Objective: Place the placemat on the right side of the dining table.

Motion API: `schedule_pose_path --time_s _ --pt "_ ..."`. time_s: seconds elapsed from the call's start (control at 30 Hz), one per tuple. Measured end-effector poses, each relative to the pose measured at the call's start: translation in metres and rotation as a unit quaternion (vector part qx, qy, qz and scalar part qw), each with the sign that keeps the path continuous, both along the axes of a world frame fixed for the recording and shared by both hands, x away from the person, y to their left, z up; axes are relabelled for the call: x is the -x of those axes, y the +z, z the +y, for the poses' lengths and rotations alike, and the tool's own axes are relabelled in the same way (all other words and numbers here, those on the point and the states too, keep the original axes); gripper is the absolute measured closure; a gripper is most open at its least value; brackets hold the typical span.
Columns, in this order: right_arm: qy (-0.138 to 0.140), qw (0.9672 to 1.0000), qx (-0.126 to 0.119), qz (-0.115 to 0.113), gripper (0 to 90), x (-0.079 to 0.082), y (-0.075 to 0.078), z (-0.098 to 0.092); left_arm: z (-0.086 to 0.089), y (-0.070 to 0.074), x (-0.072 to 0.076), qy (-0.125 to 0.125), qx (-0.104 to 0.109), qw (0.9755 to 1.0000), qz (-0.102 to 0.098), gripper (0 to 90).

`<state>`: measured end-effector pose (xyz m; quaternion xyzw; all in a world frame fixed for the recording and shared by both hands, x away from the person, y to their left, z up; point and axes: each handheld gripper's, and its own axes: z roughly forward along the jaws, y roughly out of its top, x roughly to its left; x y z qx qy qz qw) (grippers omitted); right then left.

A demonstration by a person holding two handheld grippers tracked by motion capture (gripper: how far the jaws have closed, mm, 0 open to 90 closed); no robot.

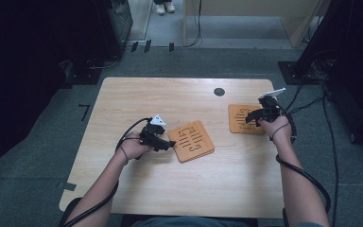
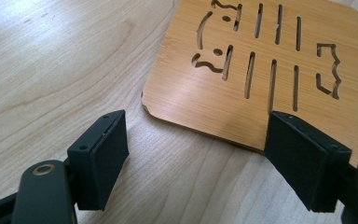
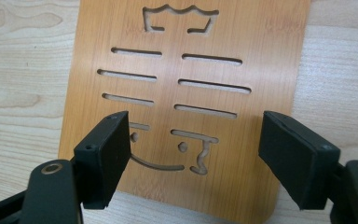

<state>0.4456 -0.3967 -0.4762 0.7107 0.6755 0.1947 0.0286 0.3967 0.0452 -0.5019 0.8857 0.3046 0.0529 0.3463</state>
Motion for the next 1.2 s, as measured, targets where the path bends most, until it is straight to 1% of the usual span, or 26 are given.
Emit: schedule_pose_path --time_s 0.07,0.1,0.13,0.17,0.27,0.37,0.5,0.53,0.63,0.7,0.73,0.77,0.8,0.87,0.9,1.0,1.13,1.17,1.2 --pt "0.004 1.0000 0.000 0.000 24.0 0.001 0.000 0.001 0.000 0.000 0.000 0.000 0.000 1.0000 0.001 20.7" --pt "0.013 0.9999 0.000 0.000 23.4 0.002 0.000 0.003 0.000 0.001 -0.001 0.004 0.004 1.0000 0.003 20.8" --pt "0.013 0.9999 0.000 0.000 23.4 0.002 0.000 0.003 0.000 0.001 -0.001 0.004 0.004 1.0000 0.003 20.7" --pt "0.015 0.9999 0.003 -0.002 23.4 0.003 0.001 0.003 0.001 0.001 -0.001 0.005 0.004 1.0000 0.003 20.7" --pt "0.018 0.9998 0.001 -0.008 23.3 0.005 0.003 0.006 0.001 0.002 -0.001 0.004 0.003 1.0000 0.003 20.8" --pt "0.031 0.9994 0.005 -0.014 23.3 0.009 0.005 0.010 0.000 0.002 -0.001 0.004 0.001 1.0000 0.004 20.8" --pt "0.036 0.9991 0.002 -0.021 23.3 0.013 0.008 0.015 -0.001 0.002 -0.001 0.004 0.002 1.0000 0.004 20.8" --pt "0.042 0.9988 0.001 -0.027 23.2 0.016 0.010 0.017 -0.001 0.001 0.000 0.004 0.001 1.0000 0.004 20.8" --pt "0.046 0.9984 0.001 -0.032 23.1 0.018 0.009 0.020 -0.002 0.001 0.000 0.002 0.000 1.0000 0.005 20.8" --pt "0.055 0.9979 0.007 -0.034 23.1 0.021 0.009 0.024 -0.002 0.001 0.001 0.002 0.000 1.0000 0.003 20.8" --pt "0.056 0.9979 0.005 -0.033 23.1 0.022 0.009 0.026 -0.002 0.001 0.001 0.002 0.000 1.0000 0.003 20.8" --pt "0.062 0.9974 0.004 -0.036 23.0 0.024 0.008 0.029 -0.003 0.000 0.001 0.003 -0.001 1.0000 0.003 20.8" --pt "0.062 0.9974 0.004 -0.036 23.0 0.024 0.008 0.029 -0.003 0.000 0.001 0.003 -0.001 1.0000 0.003 20.8" --pt "0.070 0.9969 0.005 -0.035 23.0 0.026 0.007 0.032 -0.003 0.000 0.001 0.001 -0.003 1.0000 0.003 20.8" --pt "0.072 0.9970 0.005 -0.029 23.0 0.027 0.006 0.035 -0.003 0.000 0.001 0.000 -0.003 1.0000 0.003 20.8" --pt "0.073 0.9969 0.004 -0.030 23.0 0.029 0.004 0.037 -0.003 0.001 0.001 0.001 -0.003 1.0000 0.003 20.8" --pt "0.080 0.9964 0.009 -0.029 22.9 0.033 0.002 0.043 -0.003 0.001 0.001 0.000 -0.003 1.0000 0.004 20.8" --pt "0.086 0.9958 0.015 -0.028 22.4 0.034 0.001 0.046 -0.003 0.001 0.001 0.000 -0.002 1.0000 0.003 20.8" --pt "0.086 0.9958 0.015 -0.028 22.4 0.034 0.001 0.046 -0.003 0.001 0.001 0.000 -0.002 1.0000 0.003 20.8"
